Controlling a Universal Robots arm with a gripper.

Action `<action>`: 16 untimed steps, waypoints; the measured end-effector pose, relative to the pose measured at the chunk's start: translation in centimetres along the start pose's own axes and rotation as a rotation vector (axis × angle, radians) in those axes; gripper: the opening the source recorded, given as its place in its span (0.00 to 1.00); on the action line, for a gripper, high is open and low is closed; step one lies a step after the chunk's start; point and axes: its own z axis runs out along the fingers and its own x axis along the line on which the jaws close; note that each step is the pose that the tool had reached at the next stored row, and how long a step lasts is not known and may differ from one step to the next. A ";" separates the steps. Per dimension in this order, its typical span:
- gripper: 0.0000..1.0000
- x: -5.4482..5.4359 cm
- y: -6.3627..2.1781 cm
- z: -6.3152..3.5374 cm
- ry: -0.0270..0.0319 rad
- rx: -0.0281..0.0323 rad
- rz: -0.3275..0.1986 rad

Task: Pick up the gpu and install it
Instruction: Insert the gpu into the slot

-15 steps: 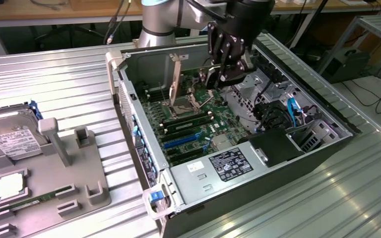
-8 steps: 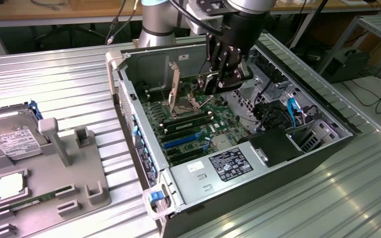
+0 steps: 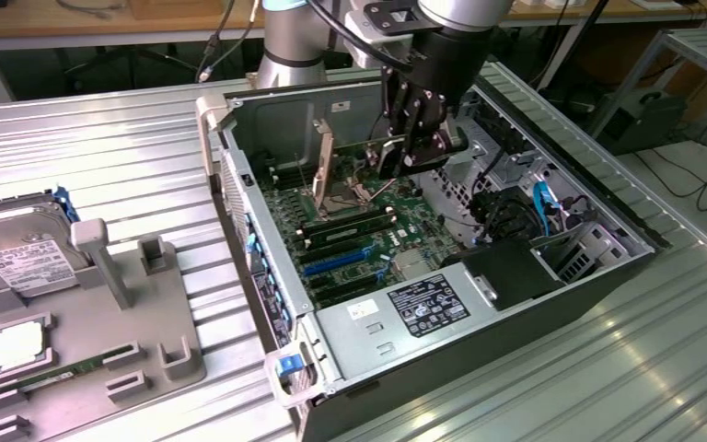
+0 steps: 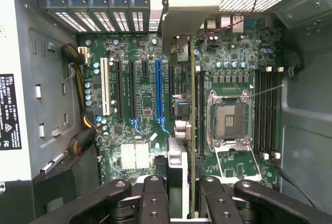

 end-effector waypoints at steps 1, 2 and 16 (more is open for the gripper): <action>0.28 0.0 0.00 0.05 0.0001 0.0000 0.000; 0.28 0.0 0.00 0.10 0.0000 0.0000 0.000; 0.28 0.1 0.02 0.85 0.0002 0.0001 0.000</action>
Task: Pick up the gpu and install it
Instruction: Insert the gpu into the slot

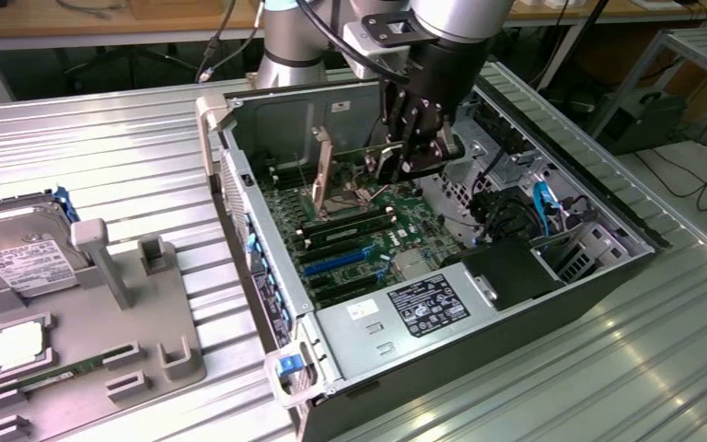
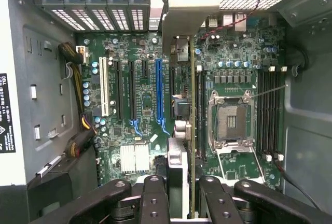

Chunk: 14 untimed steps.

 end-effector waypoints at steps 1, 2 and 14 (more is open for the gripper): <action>0.28 0.0 0.00 0.12 0.0000 0.0000 0.000; 0.28 0.0 0.00 0.21 0.0000 0.0000 0.000; 0.28 0.1 0.02 0.88 0.0010 0.0000 0.000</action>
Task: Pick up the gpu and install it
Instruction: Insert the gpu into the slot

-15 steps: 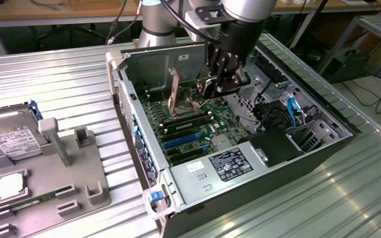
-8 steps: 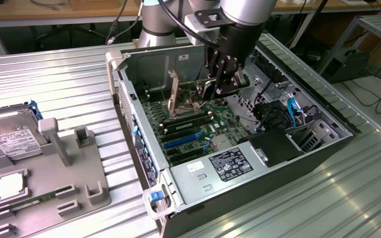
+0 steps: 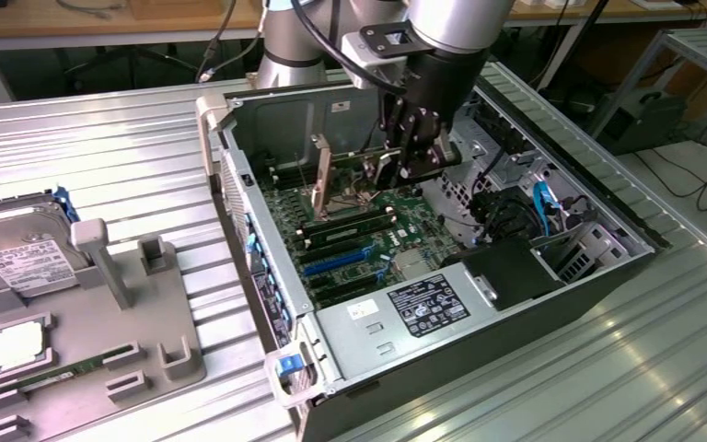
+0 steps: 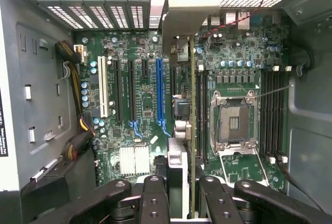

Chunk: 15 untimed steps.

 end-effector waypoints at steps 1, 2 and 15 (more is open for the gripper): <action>0.28 0.0 0.00 0.07 0.0000 0.0000 0.000; 0.28 0.0 0.00 0.12 0.0001 -0.0001 0.000; 0.28 0.1 0.01 0.93 0.0046 0.0000 0.000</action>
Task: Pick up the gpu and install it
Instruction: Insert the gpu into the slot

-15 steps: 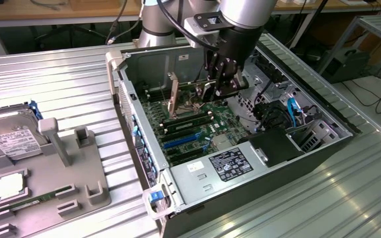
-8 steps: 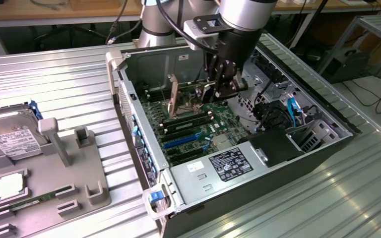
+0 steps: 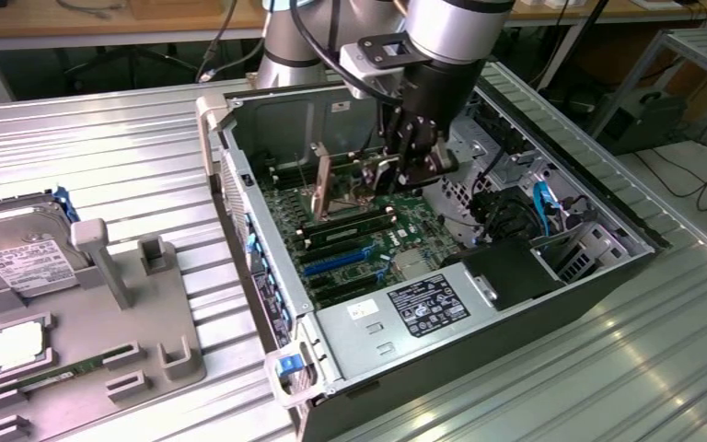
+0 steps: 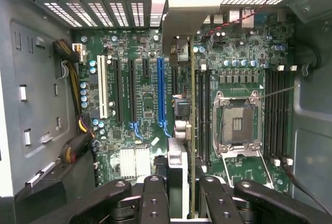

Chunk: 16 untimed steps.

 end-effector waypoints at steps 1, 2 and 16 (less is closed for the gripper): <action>0.28 0.0 0.00 0.07 0.0002 0.0000 0.000; 0.28 0.0 0.00 0.13 0.0003 0.0000 0.000; 0.28 0.1 0.03 1.49 0.0065 0.0002 0.000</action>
